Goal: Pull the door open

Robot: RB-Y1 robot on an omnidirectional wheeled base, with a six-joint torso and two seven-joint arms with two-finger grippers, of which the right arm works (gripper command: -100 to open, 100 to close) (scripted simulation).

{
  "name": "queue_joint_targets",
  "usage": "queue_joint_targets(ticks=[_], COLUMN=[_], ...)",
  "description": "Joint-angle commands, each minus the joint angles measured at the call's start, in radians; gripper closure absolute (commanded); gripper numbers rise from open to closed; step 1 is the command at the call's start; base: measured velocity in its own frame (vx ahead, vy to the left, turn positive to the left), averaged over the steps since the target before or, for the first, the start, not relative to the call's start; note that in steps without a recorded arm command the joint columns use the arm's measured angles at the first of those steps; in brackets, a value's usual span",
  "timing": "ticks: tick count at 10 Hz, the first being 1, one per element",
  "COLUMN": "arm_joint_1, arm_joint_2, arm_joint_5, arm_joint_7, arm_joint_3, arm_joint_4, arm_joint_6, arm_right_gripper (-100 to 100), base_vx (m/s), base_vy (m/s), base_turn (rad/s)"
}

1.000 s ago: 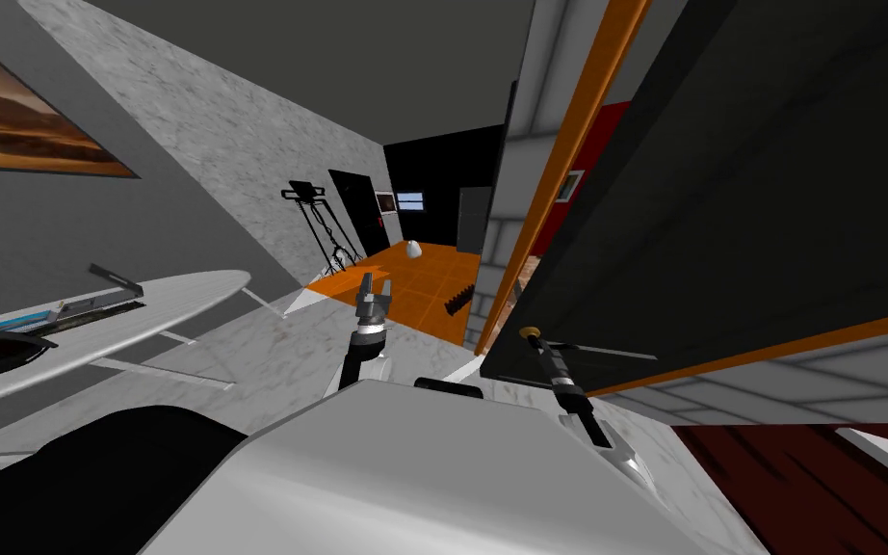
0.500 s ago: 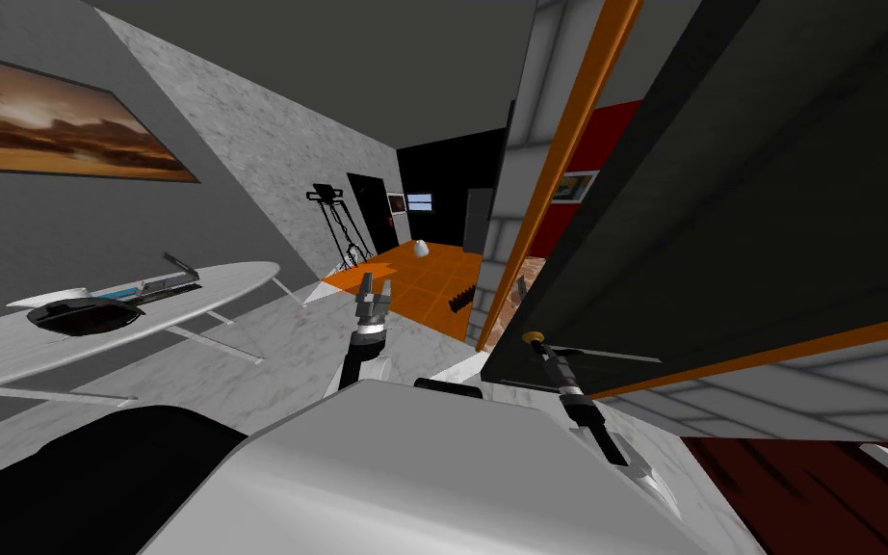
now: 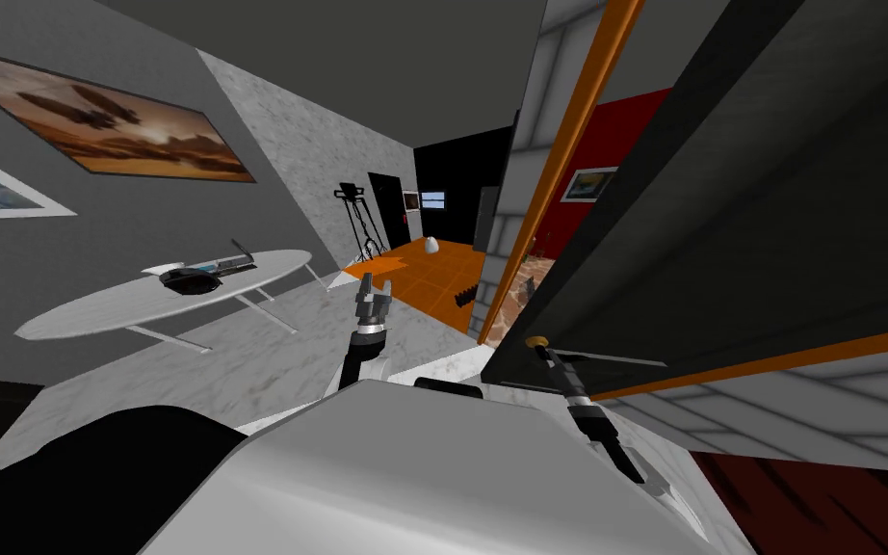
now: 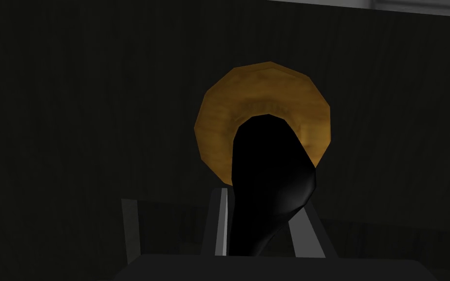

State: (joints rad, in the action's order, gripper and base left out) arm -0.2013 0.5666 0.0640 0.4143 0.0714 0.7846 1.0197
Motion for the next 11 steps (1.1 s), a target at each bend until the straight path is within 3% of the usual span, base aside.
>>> queue_joint_targets(ticks=[1, 2, 3, 4, 11], arm_joint_1=[-0.022, -0.029, -0.023, -0.031, -0.050], arm_joint_2=[0.019, 0.025, 0.017, 0.022, 0.047], arm_joint_5=[0.001, 0.001, -0.001, -0.002, 0.000], arm_joint_7=[0.011, 0.016, 0.013, 0.019, 0.036], arm_joint_3=[0.003, 0.005, 0.007, 0.012, 0.019], arm_joint_4=[0.000, -0.003, 0.001, -0.014, -0.057], arm_joint_6=[0.029, 0.042, 0.030, 0.054, 0.131], arm_right_gripper=[100, 100, 100, 100, 100], base_vx=[-0.261, -0.247, -0.108, -0.175, -0.215], base_vy=[-0.075, -0.069, -0.032, -0.068, -0.089], base_turn=[0.176, 0.136, 0.021, 0.253, 0.185])
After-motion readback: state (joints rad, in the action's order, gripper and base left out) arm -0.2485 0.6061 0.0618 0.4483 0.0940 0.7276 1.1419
